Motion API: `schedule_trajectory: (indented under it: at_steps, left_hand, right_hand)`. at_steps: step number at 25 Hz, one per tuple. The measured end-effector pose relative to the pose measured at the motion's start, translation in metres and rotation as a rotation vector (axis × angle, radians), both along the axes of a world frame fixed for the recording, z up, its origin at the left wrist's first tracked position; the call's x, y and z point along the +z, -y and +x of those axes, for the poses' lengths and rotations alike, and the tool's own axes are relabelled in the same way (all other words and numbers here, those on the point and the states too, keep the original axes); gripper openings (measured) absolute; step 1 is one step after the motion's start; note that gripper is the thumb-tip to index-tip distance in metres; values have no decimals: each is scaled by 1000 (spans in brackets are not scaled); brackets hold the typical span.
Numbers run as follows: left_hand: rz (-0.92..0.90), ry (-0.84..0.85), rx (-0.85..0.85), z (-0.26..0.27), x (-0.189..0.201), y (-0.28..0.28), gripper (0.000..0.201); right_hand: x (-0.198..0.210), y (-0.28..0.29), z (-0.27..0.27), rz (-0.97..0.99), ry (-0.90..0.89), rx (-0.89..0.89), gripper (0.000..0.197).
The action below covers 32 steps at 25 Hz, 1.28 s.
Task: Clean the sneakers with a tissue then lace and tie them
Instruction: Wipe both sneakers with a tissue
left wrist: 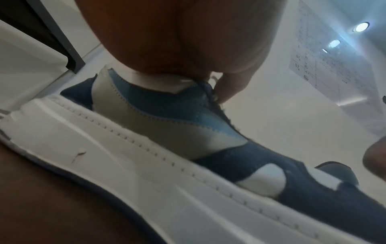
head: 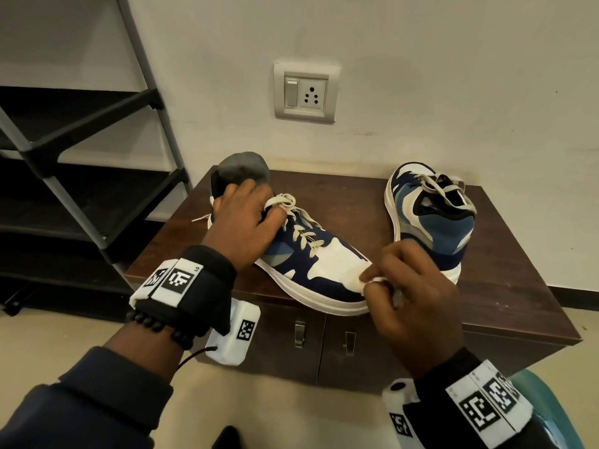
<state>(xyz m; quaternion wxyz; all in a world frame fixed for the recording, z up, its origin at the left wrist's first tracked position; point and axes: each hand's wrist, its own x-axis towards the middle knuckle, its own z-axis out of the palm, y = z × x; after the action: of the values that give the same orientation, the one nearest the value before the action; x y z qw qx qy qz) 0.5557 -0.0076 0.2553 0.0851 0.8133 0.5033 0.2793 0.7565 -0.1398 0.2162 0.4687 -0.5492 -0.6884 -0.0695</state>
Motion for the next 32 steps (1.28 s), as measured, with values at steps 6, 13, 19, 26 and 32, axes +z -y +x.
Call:
schedule_trajectory:
  at_steps: [6, 13, 19, 26, 32]
  left_hand:
    - [-11, -21, 4, 2, 2, 0, 24]
    - [-25, -12, 10, 2, 2, -2, 33]
    - [-5, -29, 42, 3, 4, -2, 44]
    - [104, -207, 326, 34, -2, 27, 35]
    - [19, -181, 323, 33, -4, 21, 51]
  right_hand:
    - [-17, 11, 7, 61, 75, -19, 13]
    - [-51, 34, 0, -24, 153, 41, 11]
    - [-43, 34, -2, -84, 132, 62, 3]
    - [-36, 23, -9, -33, 57, 27, 11]
    - [-24, 16, 5, 6, -196, -34, 18]
